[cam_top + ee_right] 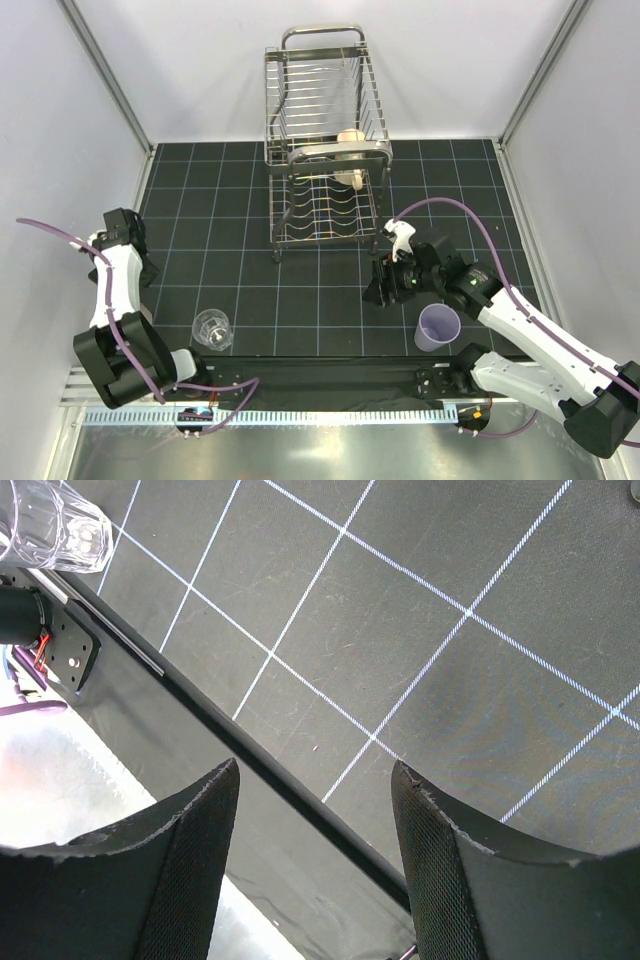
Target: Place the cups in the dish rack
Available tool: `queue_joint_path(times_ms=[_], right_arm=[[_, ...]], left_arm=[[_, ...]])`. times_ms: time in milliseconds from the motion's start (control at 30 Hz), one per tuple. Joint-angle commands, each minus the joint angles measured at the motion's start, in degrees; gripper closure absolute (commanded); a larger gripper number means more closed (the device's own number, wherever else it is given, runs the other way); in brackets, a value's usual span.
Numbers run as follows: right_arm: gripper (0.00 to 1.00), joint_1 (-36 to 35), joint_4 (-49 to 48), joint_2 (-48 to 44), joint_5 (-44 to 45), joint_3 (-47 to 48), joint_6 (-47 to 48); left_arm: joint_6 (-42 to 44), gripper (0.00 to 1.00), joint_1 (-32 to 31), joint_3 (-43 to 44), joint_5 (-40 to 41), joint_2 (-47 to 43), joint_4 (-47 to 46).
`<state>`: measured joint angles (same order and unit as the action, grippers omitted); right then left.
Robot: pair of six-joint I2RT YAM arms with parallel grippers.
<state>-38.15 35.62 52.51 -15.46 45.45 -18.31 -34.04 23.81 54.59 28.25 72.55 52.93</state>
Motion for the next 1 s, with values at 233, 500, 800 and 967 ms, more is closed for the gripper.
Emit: queue_joint_path(times_ms=[233, 500, 800, 967], right_arm=[[0.36, -0.2, -1.2, 0.0, 0.0, 1.9, 0.6], [0.36, -0.2, -0.3, -0.2, 0.9, 3.1, 0.1], [0.36, -0.3, 0.5, 0.0, 1.8, 4.7, -0.8], [0.36, -0.2, 1.2, 0.1, 2.8, 5.9, -1.4]], left_arm=[[-2.0, 0.55, 2.2, -0.9, -1.7, 2.0, -2.6], [-4.7, 1.00, 4.3, -2.6, -4.7, -1.8, -3.2], [-4.8, 1.00, 4.0, 2.2, -9.8, -12.9, -2.6], [-8.4, 1.00, 2.3, 10.3, -17.5, -19.2, -1.6]])
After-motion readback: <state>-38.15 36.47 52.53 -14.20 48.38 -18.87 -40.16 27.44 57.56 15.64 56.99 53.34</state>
